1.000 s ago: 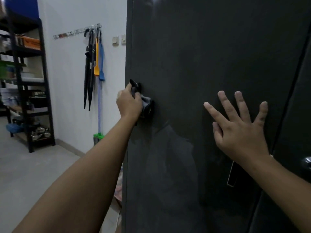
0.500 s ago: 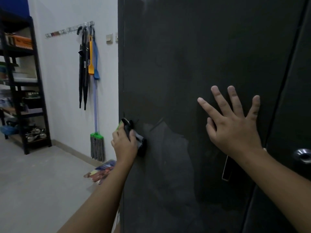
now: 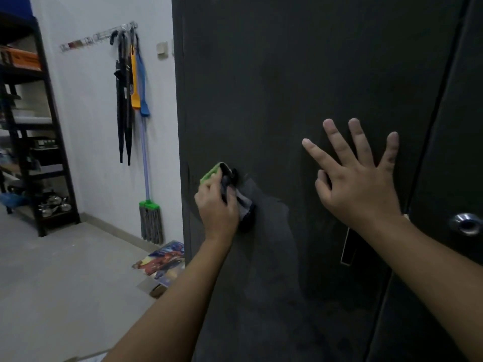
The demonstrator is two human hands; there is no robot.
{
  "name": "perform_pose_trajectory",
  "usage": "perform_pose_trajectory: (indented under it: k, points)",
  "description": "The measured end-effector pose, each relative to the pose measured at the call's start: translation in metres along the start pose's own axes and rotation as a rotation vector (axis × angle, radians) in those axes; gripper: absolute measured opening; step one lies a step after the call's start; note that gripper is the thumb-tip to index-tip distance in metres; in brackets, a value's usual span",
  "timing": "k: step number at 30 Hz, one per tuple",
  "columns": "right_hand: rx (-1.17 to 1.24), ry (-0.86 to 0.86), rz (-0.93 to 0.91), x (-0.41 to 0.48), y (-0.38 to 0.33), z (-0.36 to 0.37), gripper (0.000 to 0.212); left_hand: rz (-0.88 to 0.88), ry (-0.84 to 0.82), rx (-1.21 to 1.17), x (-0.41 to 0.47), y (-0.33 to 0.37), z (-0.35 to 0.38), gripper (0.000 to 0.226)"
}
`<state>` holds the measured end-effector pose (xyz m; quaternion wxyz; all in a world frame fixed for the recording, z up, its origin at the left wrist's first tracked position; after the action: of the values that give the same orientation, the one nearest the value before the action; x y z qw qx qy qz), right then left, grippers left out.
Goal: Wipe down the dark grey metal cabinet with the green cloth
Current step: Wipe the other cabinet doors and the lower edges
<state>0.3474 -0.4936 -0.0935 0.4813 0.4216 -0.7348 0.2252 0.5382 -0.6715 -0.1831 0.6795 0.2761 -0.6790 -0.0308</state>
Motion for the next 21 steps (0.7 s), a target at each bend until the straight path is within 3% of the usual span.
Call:
perform_pose_trajectory:
  k: [6, 8, 10, 12, 16, 21]
  points:
    - [0.015, -0.006, -0.004, -0.001, 0.000, 0.000, 0.063, 0.521, -0.280, -0.013, -0.047, 0.041, 0.014, 0.044]
    - [0.025, -0.003, -0.002, -0.001, 0.001, -0.001, 0.063, 0.464, -0.200, -0.010, -0.031, 0.034, 0.002, 0.043]
    - [0.029, 0.000, 0.000, -0.001, 0.001, -0.001, 0.062, 0.191, -0.006, -0.031, -0.002, 0.017, -0.014, 0.042]
    - [0.031, 0.001, -0.005, -0.001, 0.000, -0.001, 0.062, 0.016, 0.067, -0.075, 0.022, 0.010, -0.014, 0.041]
    - [0.028, -0.011, -0.004, -0.001, 0.000, 0.000, 0.061, 0.080, 0.040, -0.039, 0.026, 0.027, 0.003, 0.041]
    - [0.034, -0.009, -0.010, -0.002, -0.001, -0.001, 0.061, 0.356, -0.104, -0.027, -0.022, 0.061, 0.019, 0.047]
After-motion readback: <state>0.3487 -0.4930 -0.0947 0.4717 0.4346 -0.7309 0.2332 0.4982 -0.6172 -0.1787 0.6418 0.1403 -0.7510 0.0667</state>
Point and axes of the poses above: each hand's wrist, its own x-axis towards the middle knuckle, its own z-axis out of the palm, y = z × x, the point moved 9 cm from there along x, towards the middle knuckle, and after that the axes turned 13 degrees about z, right-handed, at the moved point
